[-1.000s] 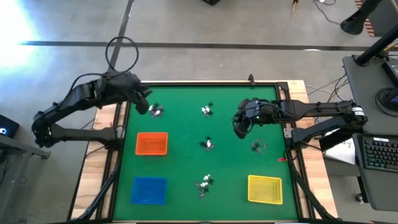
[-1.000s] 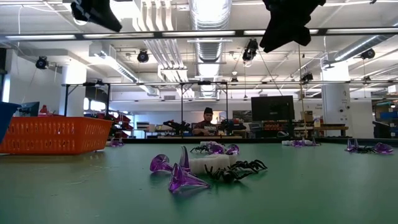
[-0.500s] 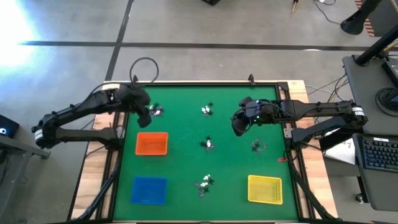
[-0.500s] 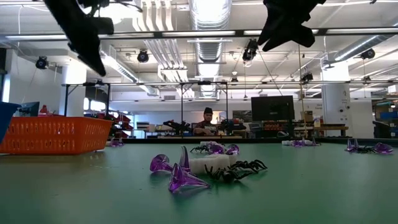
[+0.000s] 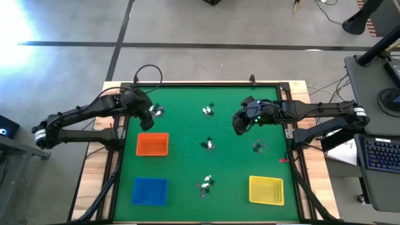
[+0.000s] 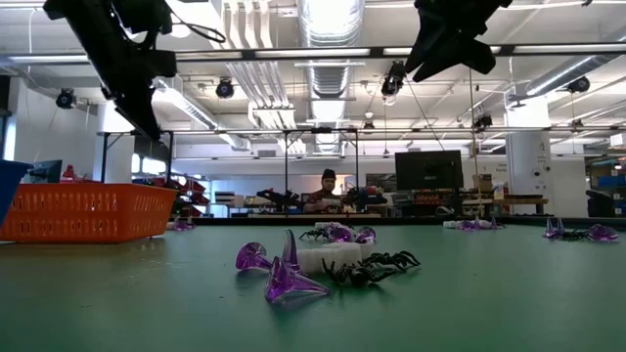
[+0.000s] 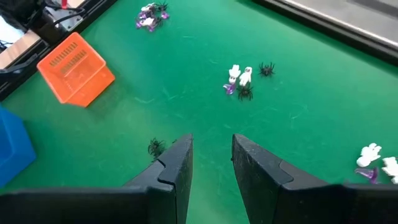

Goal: Sort Halloween decoration
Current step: Put the violet witch hat toy into the orange bin

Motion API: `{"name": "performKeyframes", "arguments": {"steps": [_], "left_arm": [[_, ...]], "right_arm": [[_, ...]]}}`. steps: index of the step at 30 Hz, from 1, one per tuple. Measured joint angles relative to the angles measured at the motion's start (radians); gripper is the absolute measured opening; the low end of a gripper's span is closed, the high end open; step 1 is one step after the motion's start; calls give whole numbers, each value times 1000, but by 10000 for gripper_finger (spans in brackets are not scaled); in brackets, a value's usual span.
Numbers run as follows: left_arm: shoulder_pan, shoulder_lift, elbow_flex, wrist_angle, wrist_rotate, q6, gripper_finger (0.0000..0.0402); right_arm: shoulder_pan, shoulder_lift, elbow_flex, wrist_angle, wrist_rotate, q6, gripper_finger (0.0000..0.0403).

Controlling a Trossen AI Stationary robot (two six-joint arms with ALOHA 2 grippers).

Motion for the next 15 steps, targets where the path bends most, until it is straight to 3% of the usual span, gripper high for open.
{"name": "performKeyframes", "arguments": {"steps": [6, 11, 15], "left_arm": [[2, 33, 0, 0, -8, -114, 142], [2, 83, -14, 1, -11, -387, 142], [2, 133, -40, 1, -86, -617, 142]], "right_arm": [[0, 0, 0, 0, 13, 2, 105], [0, 1, 0, 0, 13, -2, 105], [0, 1, 0, 0, 14, -57, 105]]}}
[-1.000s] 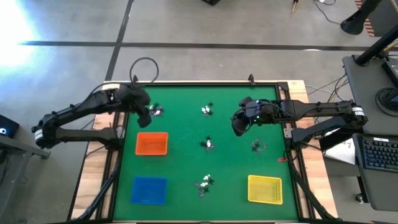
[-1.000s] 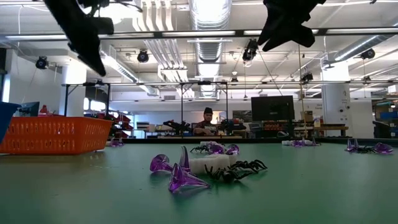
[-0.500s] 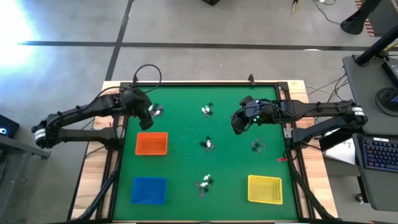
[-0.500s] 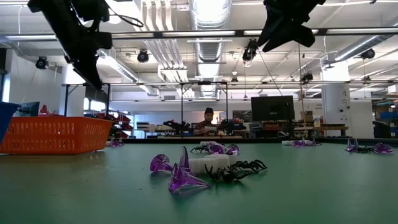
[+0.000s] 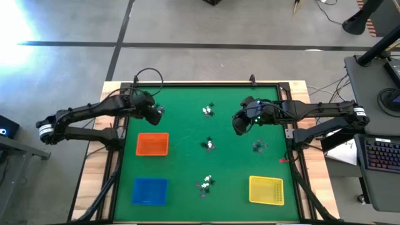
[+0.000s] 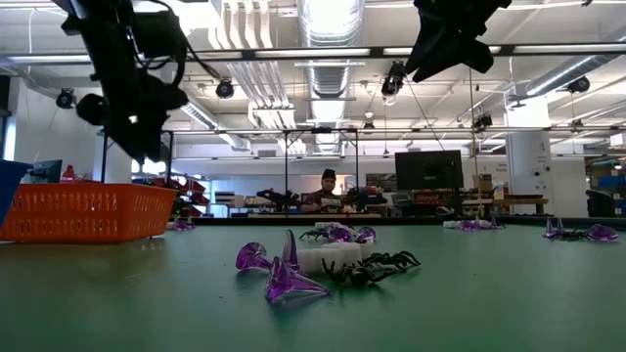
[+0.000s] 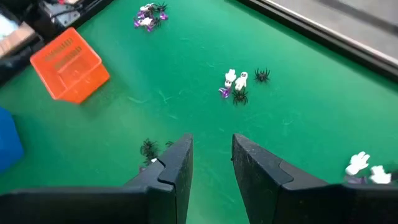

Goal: Sort Halloween decoration
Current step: Put the violet witch hat toy into the orange bin

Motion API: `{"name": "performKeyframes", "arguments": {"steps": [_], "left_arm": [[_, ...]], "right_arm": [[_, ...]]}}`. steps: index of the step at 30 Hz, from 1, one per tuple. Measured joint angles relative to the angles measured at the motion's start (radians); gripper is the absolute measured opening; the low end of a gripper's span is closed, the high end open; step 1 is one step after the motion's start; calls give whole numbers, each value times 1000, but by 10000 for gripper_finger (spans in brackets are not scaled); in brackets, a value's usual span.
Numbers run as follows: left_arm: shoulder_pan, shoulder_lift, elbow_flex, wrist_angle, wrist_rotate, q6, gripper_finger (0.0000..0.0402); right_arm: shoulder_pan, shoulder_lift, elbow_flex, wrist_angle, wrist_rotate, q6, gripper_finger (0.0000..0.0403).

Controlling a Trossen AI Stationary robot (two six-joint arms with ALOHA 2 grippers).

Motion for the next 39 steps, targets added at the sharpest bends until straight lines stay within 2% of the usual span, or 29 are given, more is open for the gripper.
{"name": "performKeyframes", "arguments": {"steps": [4, 8, 15, 25, 39], "left_arm": [[7, 50, -16, 1, -18, -158, 142], [28, 104, -17, 33, -27, -219, 141], [81, 221, -13, 94, -10, -235, 141], [91, 355, -13, 173, 33, -241, 142], [136, 387, -13, 180, 1, -228, 142]], "right_arm": [[0, 0, 0, 0, 0, -2, 105], [0, 0, 0, 0, 0, -13, 105], [-2, 0, 0, 1, 0, -20, 105], [-2, 0, 0, 0, -2, -35, 105], [-2, 0, 0, -11, -2, -54, 105]]}}
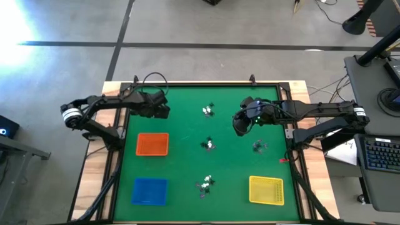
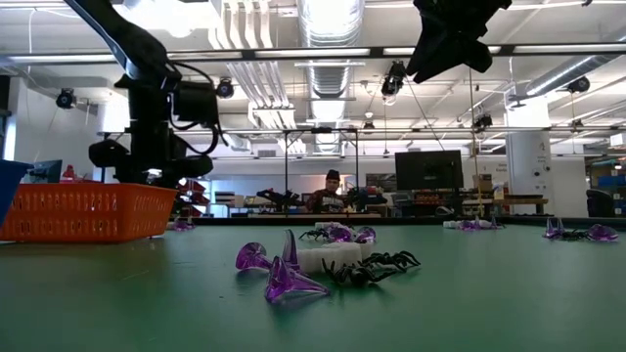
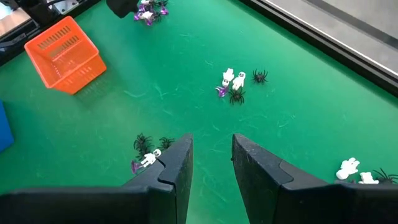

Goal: Sort Halloween decoration
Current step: Put the violet witch hat toy into the orange bin

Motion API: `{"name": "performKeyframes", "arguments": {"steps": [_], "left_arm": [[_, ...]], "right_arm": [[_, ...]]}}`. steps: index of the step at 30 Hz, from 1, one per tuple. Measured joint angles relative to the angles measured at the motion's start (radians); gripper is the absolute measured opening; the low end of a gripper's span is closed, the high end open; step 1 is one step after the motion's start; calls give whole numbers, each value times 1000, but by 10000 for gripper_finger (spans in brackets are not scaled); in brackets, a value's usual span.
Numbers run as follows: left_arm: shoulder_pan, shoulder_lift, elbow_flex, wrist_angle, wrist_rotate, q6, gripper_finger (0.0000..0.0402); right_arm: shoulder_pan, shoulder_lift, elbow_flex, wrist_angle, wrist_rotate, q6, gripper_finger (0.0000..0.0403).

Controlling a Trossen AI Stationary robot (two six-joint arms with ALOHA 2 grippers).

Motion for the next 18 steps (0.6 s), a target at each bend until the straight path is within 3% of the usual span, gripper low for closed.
{"name": "performKeyframes", "arguments": {"steps": [18], "left_arm": [[24, 0, -14, 28, 28, 72, 107]], "right_arm": [[0, 0, 0, 0, 0, -1, 105]]}}
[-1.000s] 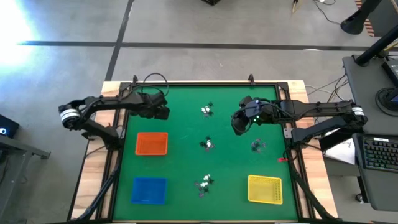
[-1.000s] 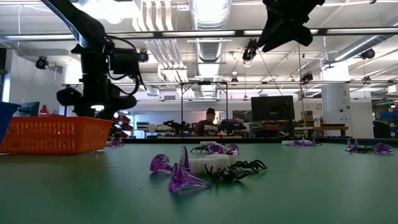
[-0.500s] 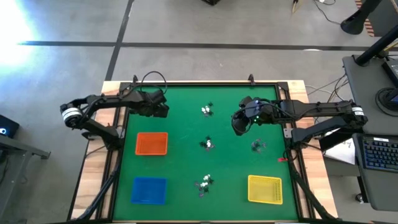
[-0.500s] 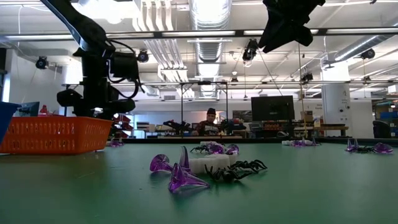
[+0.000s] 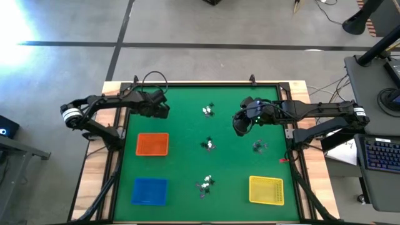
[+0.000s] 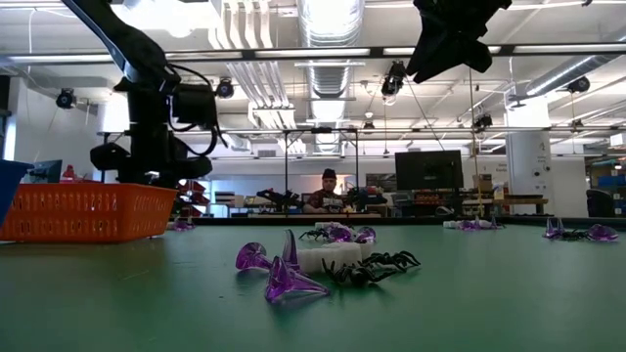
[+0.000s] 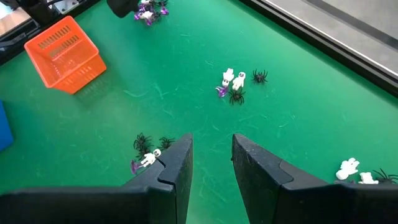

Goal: Sort Halloween decoration
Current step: Put the violet witch hat toy into the orange bin

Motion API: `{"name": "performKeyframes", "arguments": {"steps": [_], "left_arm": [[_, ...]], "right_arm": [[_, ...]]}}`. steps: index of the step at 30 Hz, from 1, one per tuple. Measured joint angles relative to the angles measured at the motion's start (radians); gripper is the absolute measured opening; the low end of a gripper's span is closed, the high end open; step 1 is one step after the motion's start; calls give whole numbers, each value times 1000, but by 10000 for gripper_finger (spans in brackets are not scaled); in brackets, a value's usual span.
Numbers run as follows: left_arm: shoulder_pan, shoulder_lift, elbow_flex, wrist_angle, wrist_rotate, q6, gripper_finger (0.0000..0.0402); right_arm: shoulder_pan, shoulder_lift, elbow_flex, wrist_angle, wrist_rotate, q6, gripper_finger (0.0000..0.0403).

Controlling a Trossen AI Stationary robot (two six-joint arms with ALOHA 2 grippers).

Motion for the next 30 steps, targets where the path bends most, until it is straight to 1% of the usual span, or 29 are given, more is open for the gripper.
{"name": "performKeyframes", "arguments": {"steps": [7, 16, 26, 30], "left_arm": [[1, 0, -34, 11, 7, -1, 105], [2, 0, -37, 75, 16, 18, 105], [3, 0, -38, 64, 28, 19, 105], [3, -1, -39, 43, 28, 22, 98]], "right_arm": [[0, 0, 0, 0, 0, 1, 105], [0, 0, 0, 0, 0, 1, 105], [0, -1, 0, 0, 0, 1, 105], [0, -1, 0, 0, 0, 1, 105]]}}
